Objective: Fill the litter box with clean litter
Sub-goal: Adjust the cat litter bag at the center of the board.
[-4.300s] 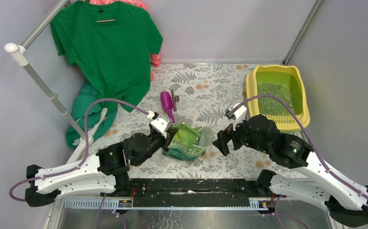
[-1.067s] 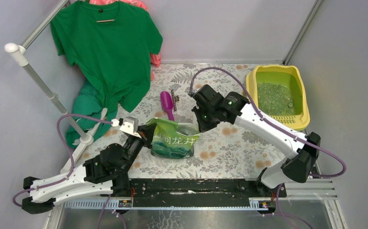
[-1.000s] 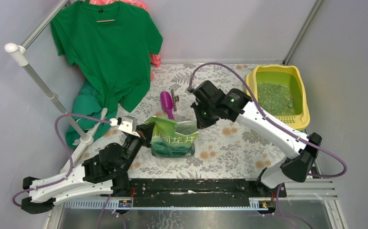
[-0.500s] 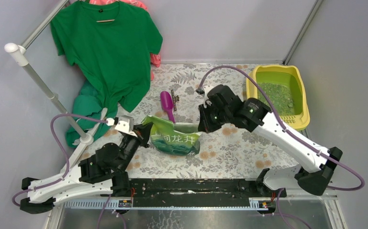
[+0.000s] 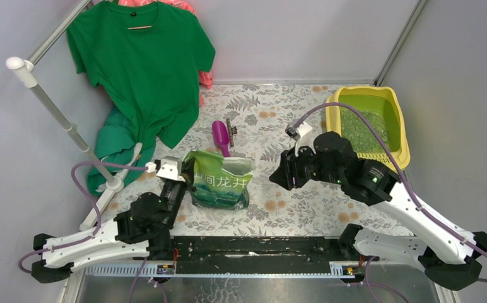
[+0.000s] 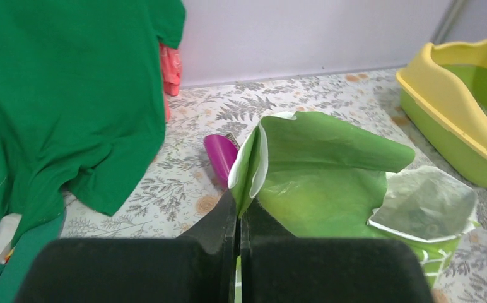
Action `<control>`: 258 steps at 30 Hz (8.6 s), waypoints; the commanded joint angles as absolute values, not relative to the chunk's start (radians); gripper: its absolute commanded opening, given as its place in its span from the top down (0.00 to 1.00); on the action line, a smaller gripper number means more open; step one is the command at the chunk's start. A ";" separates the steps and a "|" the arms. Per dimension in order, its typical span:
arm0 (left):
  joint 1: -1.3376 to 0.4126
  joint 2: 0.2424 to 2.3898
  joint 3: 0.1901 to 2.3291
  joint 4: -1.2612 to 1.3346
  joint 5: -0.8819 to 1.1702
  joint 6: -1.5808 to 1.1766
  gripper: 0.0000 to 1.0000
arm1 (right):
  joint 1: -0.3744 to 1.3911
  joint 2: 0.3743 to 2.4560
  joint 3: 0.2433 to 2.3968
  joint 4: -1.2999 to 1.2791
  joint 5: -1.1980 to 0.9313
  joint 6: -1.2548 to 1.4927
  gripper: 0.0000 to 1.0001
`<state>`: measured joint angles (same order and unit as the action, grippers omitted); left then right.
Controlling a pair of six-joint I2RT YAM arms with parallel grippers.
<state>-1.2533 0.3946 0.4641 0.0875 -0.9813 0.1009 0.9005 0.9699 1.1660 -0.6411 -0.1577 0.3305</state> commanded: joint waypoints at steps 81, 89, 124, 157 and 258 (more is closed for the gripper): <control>-1.138 0.688 0.804 -0.681 -1.247 -1.008 0.04 | 1.117 1.741 1.855 -0.586 0.164 0.323 1.00; -1.140 0.664 0.655 -0.699 -1.140 -1.130 0.12 | 1.117 1.846 2.074 -0.865 0.119 0.185 0.80; -1.152 0.432 0.729 -0.944 -1.148 -1.179 0.19 | 1.273 1.599 1.892 -0.785 0.040 0.183 0.00; -1.154 0.434 0.919 -1.128 -1.167 -1.185 0.01 | 1.358 1.933 2.049 -0.896 0.261 0.031 0.10; -1.146 0.418 0.326 -0.264 -0.922 -0.823 0.27 | 1.085 1.101 1.358 -0.568 -0.150 0.384 0.43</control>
<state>-1.1400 0.4370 0.2790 -0.2058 -0.9134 -0.8024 1.0798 1.2976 1.4857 -0.6773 -0.2722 0.2981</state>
